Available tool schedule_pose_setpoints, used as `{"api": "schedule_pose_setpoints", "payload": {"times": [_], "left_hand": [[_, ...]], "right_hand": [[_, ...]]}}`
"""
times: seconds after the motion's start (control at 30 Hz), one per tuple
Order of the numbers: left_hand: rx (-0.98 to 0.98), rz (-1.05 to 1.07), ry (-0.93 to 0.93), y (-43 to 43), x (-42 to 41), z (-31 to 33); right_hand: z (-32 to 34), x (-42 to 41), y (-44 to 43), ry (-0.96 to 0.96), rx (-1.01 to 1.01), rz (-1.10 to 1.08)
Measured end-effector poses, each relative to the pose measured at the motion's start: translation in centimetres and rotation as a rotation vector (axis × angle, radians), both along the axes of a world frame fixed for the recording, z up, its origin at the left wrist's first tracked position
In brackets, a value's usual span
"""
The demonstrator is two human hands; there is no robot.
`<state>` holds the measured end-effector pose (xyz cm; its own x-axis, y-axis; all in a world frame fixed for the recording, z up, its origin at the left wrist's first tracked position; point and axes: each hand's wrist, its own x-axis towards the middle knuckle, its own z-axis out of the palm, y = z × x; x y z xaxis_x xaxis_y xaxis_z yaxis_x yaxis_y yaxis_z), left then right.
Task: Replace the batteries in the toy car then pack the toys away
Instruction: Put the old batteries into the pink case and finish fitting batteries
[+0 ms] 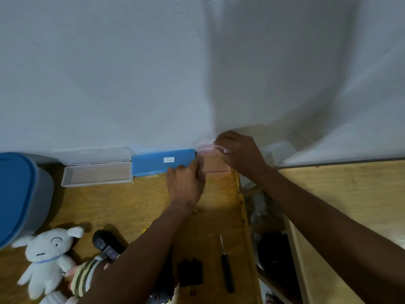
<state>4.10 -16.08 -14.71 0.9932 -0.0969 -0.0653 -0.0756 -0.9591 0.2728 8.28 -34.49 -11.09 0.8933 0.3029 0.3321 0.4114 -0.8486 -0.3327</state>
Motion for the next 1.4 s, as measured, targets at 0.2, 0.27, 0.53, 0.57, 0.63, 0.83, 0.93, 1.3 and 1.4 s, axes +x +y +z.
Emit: {"api": "schedule_pose_setpoints", "payload": {"times": [0.2,0.27,0.53,0.57,0.63,0.83,0.93,1.3,1.4], "left_hand": [[0.069,-0.069,-0.037,0.6,-0.4,0.7],[0.07,-0.073,-0.035,0.9,-0.4,0.7],[0.052,-0.048,-0.02,1.3,-0.7,0.4],[0.046,-0.04,-0.019,1.3,-0.6,0.4],[0.028,-0.028,-0.02,1.3,-0.5,0.4],[0.042,-0.01,-0.009,1.0,-0.4,0.2],[0.006,0.025,-0.035,0.7,-0.5,0.3],[-0.05,0.031,-0.061,0.3,-0.9,0.4],[-0.021,0.038,-0.052,0.0,-0.8,0.9]], "right_hand": [[-1.0,-0.4,1.0,-0.295,-0.25,0.058],[-2.4,-0.6,1.2,-0.22,-0.268,0.135],[-6.1,-0.1,2.4,0.23,-0.201,0.184],[-6.0,-0.3,2.4,0.245,-0.197,0.194],[-5.3,-0.9,2.1,0.227,-0.166,0.189],[-2.2,-3.7,1.8,-0.384,-0.036,-0.066],[-1.8,-3.7,2.1,-0.195,-0.137,-0.205],[-6.1,-5.2,1.7,0.168,-0.095,-0.125],[-5.6,-5.0,1.9,0.167,-0.087,-0.116]]}}
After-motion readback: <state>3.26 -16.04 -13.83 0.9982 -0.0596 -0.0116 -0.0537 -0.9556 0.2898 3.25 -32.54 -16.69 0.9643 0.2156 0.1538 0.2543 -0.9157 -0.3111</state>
